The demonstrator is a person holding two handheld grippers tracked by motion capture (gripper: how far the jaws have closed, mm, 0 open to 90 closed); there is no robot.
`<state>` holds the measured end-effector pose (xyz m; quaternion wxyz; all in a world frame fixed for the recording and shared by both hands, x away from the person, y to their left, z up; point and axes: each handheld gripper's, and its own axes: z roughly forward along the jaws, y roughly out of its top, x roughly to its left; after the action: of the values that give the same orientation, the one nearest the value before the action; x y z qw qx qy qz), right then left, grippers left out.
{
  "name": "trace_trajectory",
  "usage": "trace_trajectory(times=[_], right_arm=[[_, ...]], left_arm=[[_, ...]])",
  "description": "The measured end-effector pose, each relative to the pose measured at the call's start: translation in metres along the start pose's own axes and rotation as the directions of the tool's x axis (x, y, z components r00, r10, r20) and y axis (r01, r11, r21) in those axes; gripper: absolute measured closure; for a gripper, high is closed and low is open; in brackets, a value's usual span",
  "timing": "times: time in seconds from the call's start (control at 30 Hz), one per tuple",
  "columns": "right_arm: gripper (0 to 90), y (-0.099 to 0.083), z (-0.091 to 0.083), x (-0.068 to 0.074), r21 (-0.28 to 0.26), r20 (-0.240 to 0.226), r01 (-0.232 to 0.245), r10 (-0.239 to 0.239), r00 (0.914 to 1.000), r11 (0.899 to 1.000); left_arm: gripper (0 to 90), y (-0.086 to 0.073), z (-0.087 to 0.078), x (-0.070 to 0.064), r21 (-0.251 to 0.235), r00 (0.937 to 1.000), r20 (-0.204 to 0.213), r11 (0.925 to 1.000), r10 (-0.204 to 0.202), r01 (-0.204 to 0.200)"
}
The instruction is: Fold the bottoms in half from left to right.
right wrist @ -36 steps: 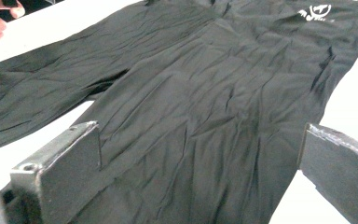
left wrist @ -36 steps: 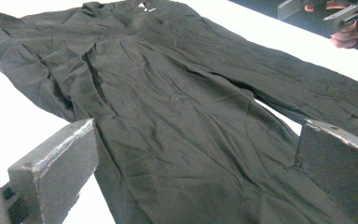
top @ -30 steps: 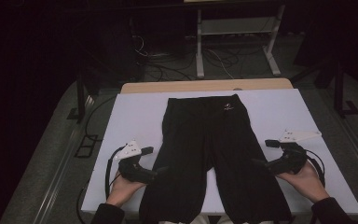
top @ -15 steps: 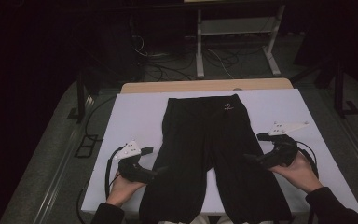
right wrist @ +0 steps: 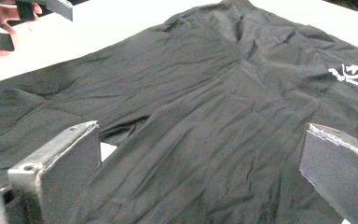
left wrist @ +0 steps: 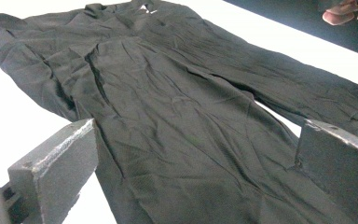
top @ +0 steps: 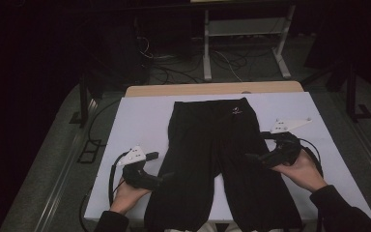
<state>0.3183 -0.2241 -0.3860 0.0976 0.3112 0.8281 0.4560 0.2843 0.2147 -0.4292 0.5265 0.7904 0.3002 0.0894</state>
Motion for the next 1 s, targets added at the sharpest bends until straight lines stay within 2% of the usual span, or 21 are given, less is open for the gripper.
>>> trace_trajectory(times=[0.63,1.0], right_arm=[[0.0,0.035,0.021,-0.006,0.008,-0.011,0.035,-0.034,0.9993,0.999],[0.0,0.05,0.034,-0.009,0.018,-0.02,0.049,-0.049,0.9986,0.999]], left_arm=[[0.0,0.0,0.0,0.0,-0.004,1.0,0.002,1.0,0.001,-0.001],[0.0,0.0,0.0,0.0,-0.002,1.0,0.003,1.0,0.003,-0.003]])
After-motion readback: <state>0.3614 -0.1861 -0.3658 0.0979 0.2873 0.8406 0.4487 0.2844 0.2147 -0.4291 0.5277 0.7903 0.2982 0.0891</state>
